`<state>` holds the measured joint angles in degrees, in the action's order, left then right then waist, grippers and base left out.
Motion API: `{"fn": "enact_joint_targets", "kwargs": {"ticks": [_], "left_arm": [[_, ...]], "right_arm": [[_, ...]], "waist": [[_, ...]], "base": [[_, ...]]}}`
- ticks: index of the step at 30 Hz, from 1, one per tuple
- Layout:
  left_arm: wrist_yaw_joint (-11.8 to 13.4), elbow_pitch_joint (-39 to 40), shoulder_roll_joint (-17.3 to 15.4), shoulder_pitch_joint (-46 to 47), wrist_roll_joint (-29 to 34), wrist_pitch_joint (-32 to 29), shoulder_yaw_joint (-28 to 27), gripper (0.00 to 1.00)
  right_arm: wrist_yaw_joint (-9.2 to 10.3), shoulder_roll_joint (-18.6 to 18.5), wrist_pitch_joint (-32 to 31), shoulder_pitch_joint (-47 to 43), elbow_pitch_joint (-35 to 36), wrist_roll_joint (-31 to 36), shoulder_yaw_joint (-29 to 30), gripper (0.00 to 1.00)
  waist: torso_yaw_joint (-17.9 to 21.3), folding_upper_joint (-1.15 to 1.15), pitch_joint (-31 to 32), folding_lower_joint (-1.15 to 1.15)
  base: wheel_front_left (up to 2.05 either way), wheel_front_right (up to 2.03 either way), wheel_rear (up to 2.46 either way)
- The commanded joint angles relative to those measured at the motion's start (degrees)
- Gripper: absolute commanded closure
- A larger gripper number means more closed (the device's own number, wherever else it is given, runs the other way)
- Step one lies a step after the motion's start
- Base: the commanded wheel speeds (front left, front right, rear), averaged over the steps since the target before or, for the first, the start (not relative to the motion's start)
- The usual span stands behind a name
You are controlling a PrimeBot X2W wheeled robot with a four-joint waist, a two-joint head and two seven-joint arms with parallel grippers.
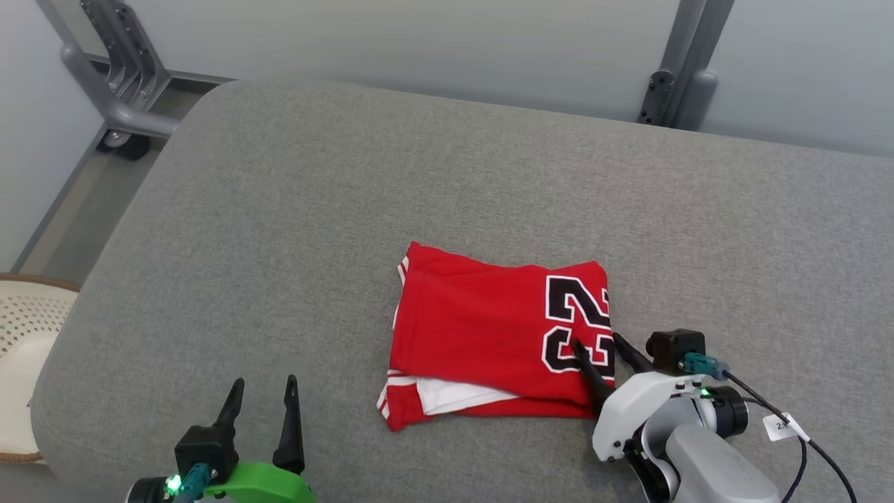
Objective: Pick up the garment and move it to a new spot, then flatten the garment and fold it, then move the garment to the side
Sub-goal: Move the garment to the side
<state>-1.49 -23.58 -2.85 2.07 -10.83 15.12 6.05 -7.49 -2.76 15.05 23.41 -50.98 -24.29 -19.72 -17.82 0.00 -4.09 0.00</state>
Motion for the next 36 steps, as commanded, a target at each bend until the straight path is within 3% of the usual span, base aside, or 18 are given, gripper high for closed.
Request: {"fn": "enact_joint_targets", "kwargs": {"ticks": [1, 11, 27, 36], "left_arm": [[-0.01, 0.24, -0.14, 0.78, -0.13, -0.01, -0.27, 0.00], [-0.57, 0.75, -0.13, 1.31, 0.44, -0.01, -0.50, 0.00], [-1.44, 1.42, -0.15, 3.86, 1.16, -0.01, 1.39, 0.00], [-1.97, 1.24, -0.18, 4.83, 1.98, -0.02, 1.51, 0.00]], "right_arm": [[0.01, -0.30, 0.15, 0.82, -1.28, -0.41, -0.19, 1.00], [0.06, -0.36, 0.16, 2.07, -0.79, 0.07, 3.66, 1.00], [0.05, -0.26, 0.16, -0.18, 3.76, 2.67, 7.38, 1.00], [0.05, -0.18, 0.15, -0.42, 6.28, 2.69, 7.03, 1.00]], "waist": [[-0.84, 0.00, -1.03, 0.00], [6.52, 0.00, -0.80, 0.00], [33.90, 0.00, -1.57, 0.00], [44.16, 0.00, -3.32, 0.00]], "base": [[0.00, 0.00, 0.00], [0.00, 0.00, 0.00], [0.00, 0.00, 0.00], [0.00, 0.00, 0.00]]}}
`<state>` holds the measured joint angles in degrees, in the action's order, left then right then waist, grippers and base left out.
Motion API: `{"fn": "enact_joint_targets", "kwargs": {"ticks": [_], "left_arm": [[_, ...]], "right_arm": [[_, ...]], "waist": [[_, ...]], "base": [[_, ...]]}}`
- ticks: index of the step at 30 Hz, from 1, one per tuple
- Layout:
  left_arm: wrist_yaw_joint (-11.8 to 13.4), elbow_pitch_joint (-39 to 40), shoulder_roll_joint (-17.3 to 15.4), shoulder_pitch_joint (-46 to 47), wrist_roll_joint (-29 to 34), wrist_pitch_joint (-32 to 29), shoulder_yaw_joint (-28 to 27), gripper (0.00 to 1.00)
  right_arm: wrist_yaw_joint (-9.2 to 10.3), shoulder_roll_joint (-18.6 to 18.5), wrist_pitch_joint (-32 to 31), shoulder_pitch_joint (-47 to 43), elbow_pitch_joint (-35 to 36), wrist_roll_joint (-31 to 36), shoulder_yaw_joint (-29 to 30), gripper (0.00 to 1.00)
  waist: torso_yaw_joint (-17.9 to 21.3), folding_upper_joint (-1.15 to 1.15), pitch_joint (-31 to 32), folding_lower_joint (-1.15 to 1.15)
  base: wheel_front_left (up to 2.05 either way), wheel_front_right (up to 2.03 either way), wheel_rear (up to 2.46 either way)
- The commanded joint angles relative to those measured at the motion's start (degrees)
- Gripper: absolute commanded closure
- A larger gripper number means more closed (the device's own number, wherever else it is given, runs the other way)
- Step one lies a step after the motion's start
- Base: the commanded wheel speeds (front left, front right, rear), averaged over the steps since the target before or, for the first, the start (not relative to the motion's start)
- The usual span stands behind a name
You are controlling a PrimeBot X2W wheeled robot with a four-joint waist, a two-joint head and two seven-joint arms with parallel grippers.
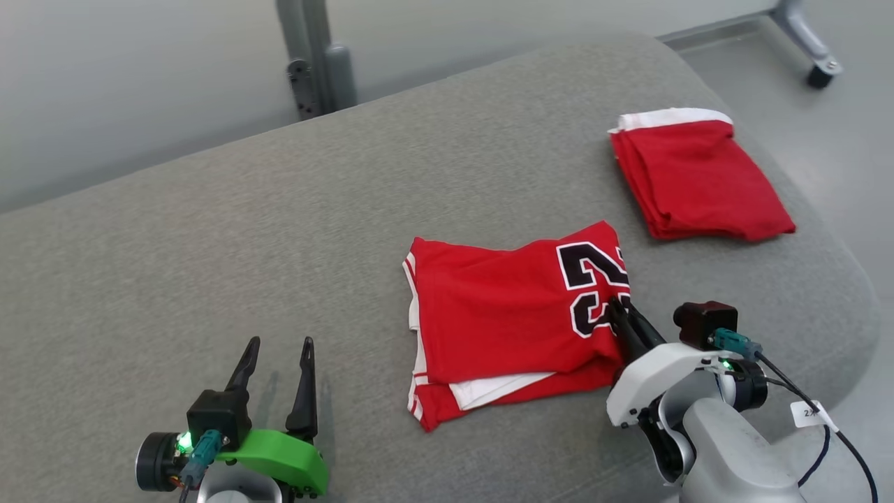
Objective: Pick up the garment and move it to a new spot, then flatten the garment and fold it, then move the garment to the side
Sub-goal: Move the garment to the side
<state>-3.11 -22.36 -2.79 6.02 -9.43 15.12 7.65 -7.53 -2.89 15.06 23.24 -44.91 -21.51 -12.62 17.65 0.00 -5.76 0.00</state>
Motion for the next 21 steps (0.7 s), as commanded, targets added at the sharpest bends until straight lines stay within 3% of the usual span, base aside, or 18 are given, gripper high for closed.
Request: {"fn": "enact_joint_targets", "kwargs": {"ticks": [1, 9, 15, 21], "left_arm": [[-0.50, -0.03, -0.25, 1.09, 0.78, -0.02, 0.05, 0.00], [-0.85, -0.10, -0.28, 2.42, 1.15, -0.01, 0.21, 0.00], [-1.32, -0.44, -0.28, 2.96, 2.10, -0.01, -0.18, 0.00], [-1.93, -0.60, -0.28, 3.92, 3.32, -0.01, -0.88, 0.00]], "right_arm": [[0.09, -0.07, 0.15, -0.22, 0.47, -0.08, -0.06, 1.00], [0.09, -0.01, 0.15, 1.32, 2.28, 0.80, -1.00, 1.00], [0.09, -0.04, 0.15, 6.41, 2.17, 4.83, 0.34, 1.00], [0.09, -0.98, 0.15, 14.87, -0.11, 12.38, 6.36, 1.00]], "waist": [[9.37, 0.00, -1.89, 0.00], [10.71, 0.00, -3.80, 0.00], [8.44, 0.00, -5.71, 0.00], [4.70, 0.00, -7.94, 0.00]], "base": [[0.00, 0.00, 0.00], [0.00, 0.00, 0.00], [0.00, 0.00, 0.00], [0.00, 0.00, 0.00]]}}
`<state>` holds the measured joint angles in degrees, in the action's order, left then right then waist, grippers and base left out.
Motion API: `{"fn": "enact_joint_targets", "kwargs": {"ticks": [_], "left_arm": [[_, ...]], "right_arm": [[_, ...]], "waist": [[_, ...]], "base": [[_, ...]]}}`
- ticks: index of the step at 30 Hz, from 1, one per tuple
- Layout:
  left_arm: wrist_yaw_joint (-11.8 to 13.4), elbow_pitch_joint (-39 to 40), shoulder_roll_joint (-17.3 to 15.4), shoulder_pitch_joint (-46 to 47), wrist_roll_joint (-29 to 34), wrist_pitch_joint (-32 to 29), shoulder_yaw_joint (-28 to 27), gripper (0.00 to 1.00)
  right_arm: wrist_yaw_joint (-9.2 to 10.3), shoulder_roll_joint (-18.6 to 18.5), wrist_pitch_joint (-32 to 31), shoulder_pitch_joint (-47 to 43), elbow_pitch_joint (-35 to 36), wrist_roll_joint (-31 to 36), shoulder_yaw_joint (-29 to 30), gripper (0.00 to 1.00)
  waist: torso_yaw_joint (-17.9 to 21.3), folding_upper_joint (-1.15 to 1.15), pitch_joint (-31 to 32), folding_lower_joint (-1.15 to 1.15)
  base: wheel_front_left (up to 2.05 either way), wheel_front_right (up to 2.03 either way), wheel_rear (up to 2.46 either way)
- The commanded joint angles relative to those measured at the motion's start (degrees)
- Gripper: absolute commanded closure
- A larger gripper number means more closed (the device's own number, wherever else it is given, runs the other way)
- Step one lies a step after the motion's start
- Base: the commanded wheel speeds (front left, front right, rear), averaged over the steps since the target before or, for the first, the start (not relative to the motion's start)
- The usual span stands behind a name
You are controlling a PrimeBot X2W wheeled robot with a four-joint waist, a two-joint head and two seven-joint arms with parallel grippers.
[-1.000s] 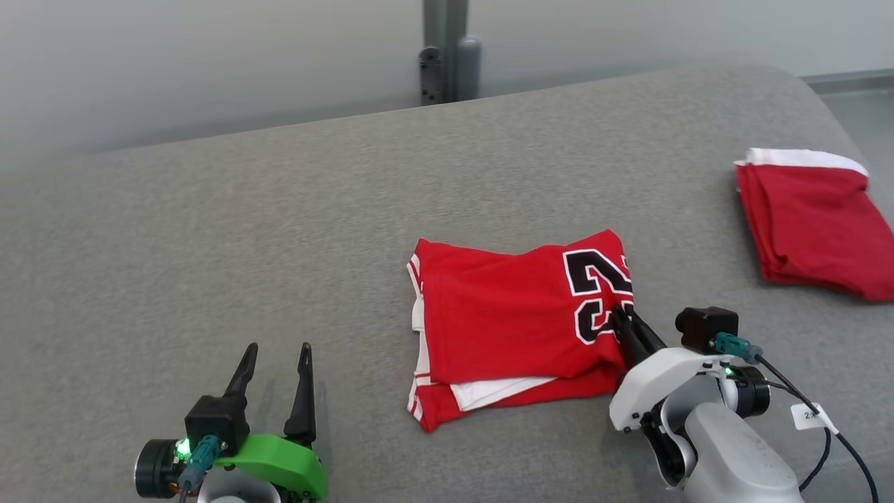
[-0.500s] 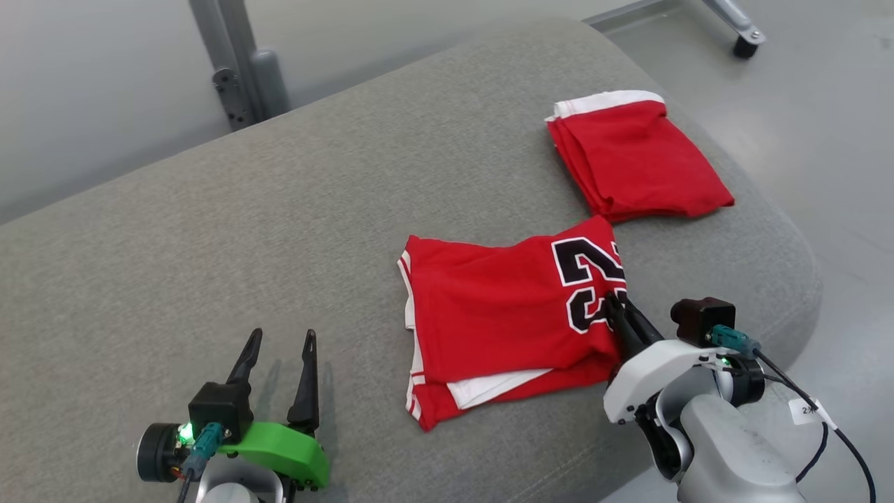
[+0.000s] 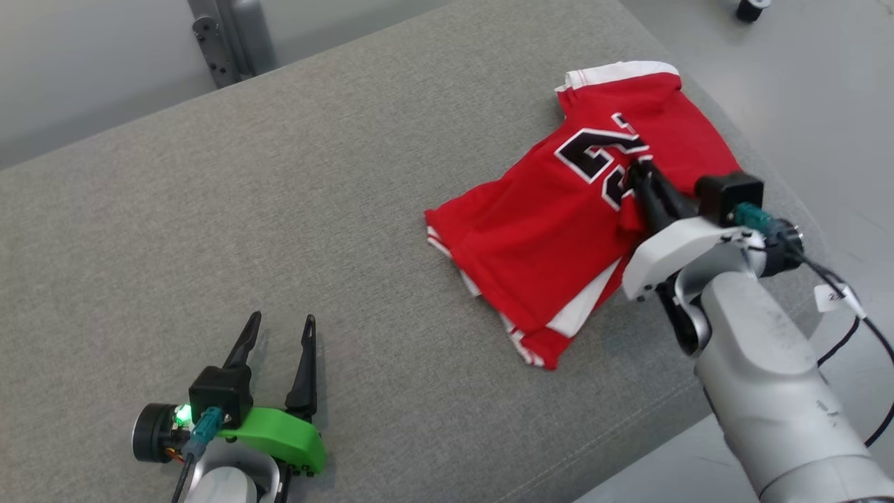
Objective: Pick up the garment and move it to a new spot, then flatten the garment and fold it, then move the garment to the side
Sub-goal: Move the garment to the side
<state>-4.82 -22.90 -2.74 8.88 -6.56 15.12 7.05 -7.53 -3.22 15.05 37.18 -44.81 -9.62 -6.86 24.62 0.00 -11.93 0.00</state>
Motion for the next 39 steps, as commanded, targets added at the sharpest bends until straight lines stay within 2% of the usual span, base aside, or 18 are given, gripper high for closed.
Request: {"fn": "enact_joint_targets", "kwargs": {"ticks": [1, 4, 7, 14, 15, 16, 17, 21, 24, 26, 30, 34, 39], "left_arm": [[-0.32, -0.06, -0.33, 1.20, 0.60, -0.01, -0.30, 0.00], [-0.68, -0.12, -0.32, 2.09, 1.14, -0.01, -0.35, 0.00], [-0.96, 0.04, -0.32, 2.71, 1.36, -0.02, 0.03, 0.00], [-1.17, 0.13, -0.31, 3.29, 1.58, -0.02, -0.32, 0.00], [-1.17, 0.07, -0.31, 3.30, 1.60, -0.01, -0.53, 0.00], [-1.20, 0.06, -0.31, 3.36, 1.61, -0.02, -0.62, 0.00], [-1.14, 0.15, -0.30, 3.36, 1.61, -0.01, -0.77, 0.00], [-0.71, 0.64, -0.30, 3.14, 1.49, -0.01, -1.88, 0.00], [-0.17, 1.03, -0.29, 3.02, 1.17, -0.02, -3.20, 0.00], [-0.03, 1.21, -0.29, 2.94, 1.03, -0.02, -4.11, 0.00], [0.56, 1.31, -0.31, 2.76, 0.36, -0.01, -5.35, 0.00], [1.42, 1.39, -0.29, 1.91, -0.61, -0.01, -6.03, 0.00], [2.40, 0.96, -0.29, 0.72, -1.05, -0.02, -7.02, 0.00]], "right_arm": [[0.09, -1.34, 0.16, 2.23, -0.77, 1.59, 1.90, 1.00], [0.09, -3.74, 0.15, 6.21, -3.53, 5.35, 6.62, 1.00], [0.10, -7.64, 0.16, 9.42, -6.80, 9.16, 12.62, 1.00], [0.09, -14.82, 0.05, 11.88, -11.27, 18.88, 27.31, 1.00], [0.09, -15.34, -0.04, 11.74, -11.48, 20.76, 29.79, 0.84], [0.09, -15.57, -0.09, 11.63, -11.66, 21.83, 32.14, 0.08], [0.09, -15.63, -0.06, 11.73, -11.83, 23.41, 34.29, 0.00], [0.08, -11.99, 0.12, 11.55, -9.10, 27.34, 38.17, 0.00], [0.09, -7.73, 0.15, 9.91, -3.79, 27.91, 36.65, 0.00], [0.09, -4.77, 0.12, 8.30, -0.47, 26.50, 34.51, 0.00], [0.09, -1.69, 0.13, 4.46, 5.56, 22.21, 28.26, 0.00], [0.08, -0.43, 0.13, -0.48, 10.03, 18.27, 21.07, 0.00], [0.09, 0.17, 0.15, -6.45, 14.17, 13.31, 16.21, 0.00]], "waist": [[-2.96, 0.00, -2.14, 0.00], [-5.34, 0.00, -3.23, 0.00], [-7.92, 0.00, -4.14, 0.00], [-12.62, 0.00, -5.24, 0.00], [-13.22, 0.00, -5.30, 0.00], [-13.73, 0.00, -5.36, 0.00], [-14.28, 0.00, -5.39, 0.00], [-15.49, 0.00, -5.14, 0.00], [-16.20, 0.00, -4.41, 0.00], [-16.68, 0.00, -3.78, 0.00], [-18.15, 0.00, -2.20, 0.00], [-20.08, 0.00, -0.37, 0.00], [-22.57, 0.00, 2.19, 0.00]], "base": [[0.00, 0.00, 0.00], [0.00, 0.00, 0.00], [0.00, 0.00, 0.00], [0.00, 0.00, 0.00], [0.00, 0.00, 0.00], [0.00, 0.00, 0.00], [0.00, 0.00, 0.00], [0.00, 0.00, 0.00], [0.00, 0.00, 0.00], [0.00, 0.00, 0.00], [0.00, 0.00, 0.00], [0.00, 0.00, 0.00], [0.00, 0.00, 0.00]]}}
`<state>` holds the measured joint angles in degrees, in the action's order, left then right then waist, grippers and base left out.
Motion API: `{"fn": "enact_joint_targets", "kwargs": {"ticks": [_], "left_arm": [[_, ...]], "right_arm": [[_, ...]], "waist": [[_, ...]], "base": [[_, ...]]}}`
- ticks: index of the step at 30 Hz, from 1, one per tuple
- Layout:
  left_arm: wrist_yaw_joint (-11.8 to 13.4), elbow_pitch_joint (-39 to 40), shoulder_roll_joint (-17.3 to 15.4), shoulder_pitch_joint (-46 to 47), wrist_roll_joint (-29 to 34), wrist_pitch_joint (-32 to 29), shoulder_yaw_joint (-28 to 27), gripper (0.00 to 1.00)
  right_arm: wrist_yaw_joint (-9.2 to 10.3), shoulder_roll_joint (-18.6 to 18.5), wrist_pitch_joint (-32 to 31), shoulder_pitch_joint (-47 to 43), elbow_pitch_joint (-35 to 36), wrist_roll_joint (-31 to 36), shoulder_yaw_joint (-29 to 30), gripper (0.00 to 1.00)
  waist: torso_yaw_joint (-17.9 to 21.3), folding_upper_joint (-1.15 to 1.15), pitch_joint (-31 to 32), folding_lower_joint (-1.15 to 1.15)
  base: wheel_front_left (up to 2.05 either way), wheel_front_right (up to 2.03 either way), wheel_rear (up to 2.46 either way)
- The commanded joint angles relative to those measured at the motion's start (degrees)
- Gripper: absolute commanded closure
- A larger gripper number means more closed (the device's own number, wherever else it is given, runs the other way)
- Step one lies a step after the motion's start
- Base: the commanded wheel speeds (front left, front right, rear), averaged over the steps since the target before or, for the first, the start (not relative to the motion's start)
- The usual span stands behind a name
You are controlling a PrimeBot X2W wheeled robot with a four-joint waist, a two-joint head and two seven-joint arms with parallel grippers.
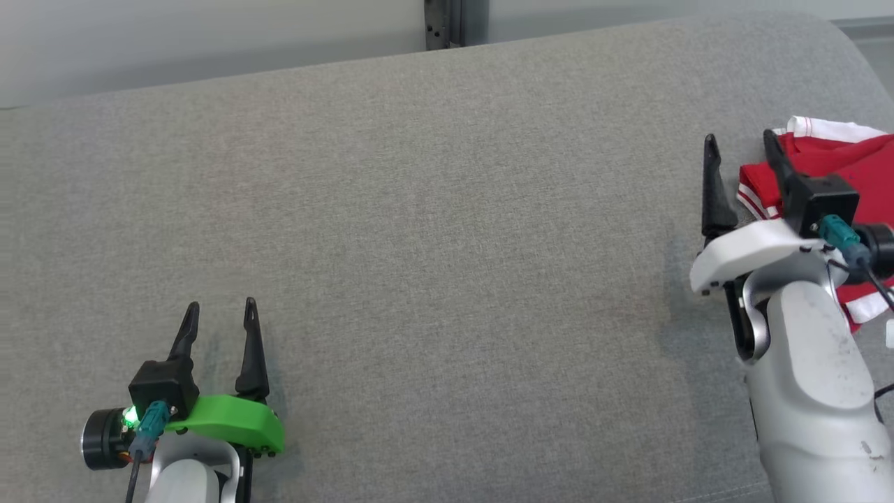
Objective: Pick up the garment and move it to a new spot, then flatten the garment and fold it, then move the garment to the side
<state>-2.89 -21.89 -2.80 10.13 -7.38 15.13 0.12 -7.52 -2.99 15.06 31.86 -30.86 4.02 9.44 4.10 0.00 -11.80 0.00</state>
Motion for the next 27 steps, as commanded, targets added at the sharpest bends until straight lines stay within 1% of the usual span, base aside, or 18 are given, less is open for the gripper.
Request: {"fn": "enact_joint_targets", "kwargs": {"ticks": [1, 5, 10, 14, 17, 24, 27], "left_arm": [[0.55, -0.10, -0.25, -0.74, -0.36, -0.03, -0.26, 0.00], [1.03, -0.64, -0.24, -1.71, -0.81, -0.02, -0.45, 0.00], [1.76, -1.13, -0.24, -3.61, -1.41, -0.03, -0.45, 0.00], [1.99, -1.33, -0.24, -5.35, -1.77, -0.03, -0.84, 0.00], [2.08, -1.40, -0.24, -6.15, -2.25, -0.03, -1.23, 0.00], [1.88, -1.67, -0.24, -7.03, -2.86, -0.02, -1.46, 0.00], [1.16, -1.72, -0.24, -7.06, -4.00, -0.02, -1.56, 0.00]], "right_arm": [[0.07, -0.01, 0.13, -2.16, 0.47, -1.57, -0.97, 0.00], [0.07, 0.01, 0.13, -6.63, 0.28, -5.64, -5.57, 0.00], [0.07, -0.01, 0.14, -11.92, -0.29, -9.20, -9.13, 0.00], [0.07, -0.03, 0.13, -15.14, -0.30, -11.17, -11.61, 0.00], [0.07, -0.02, 0.14, -16.26, 0.09, -12.39, -12.44, 0.00], [0.07, -0.02, 0.14, -17.05, 0.56, -12.60, -13.36, 0.00], [0.07, -0.02, 0.14, -16.88, 0.67, -12.48, -13.32, 0.00]], "waist": [[-2.45, 0.00, 2.49, 0.00], [-4.18, 0.00, 4.69, 0.00], [-5.70, 0.00, 7.98, 0.00], [-6.08, 0.00, 10.08, 0.00], [-6.12, 0.00, 10.83, 0.00], [-5.91, 0.00, 11.57, 0.00], [-5.72, 0.00, 11.61, 0.00]], "base": [[0.00, 0.00, 0.00], [0.00, 0.00, 0.00], [0.00, 0.00, 0.00], [0.00, 0.00, 0.00], [0.00, 0.00, 0.00], [0.00, 0.00, 0.00], [0.00, 0.00, 0.00]]}}
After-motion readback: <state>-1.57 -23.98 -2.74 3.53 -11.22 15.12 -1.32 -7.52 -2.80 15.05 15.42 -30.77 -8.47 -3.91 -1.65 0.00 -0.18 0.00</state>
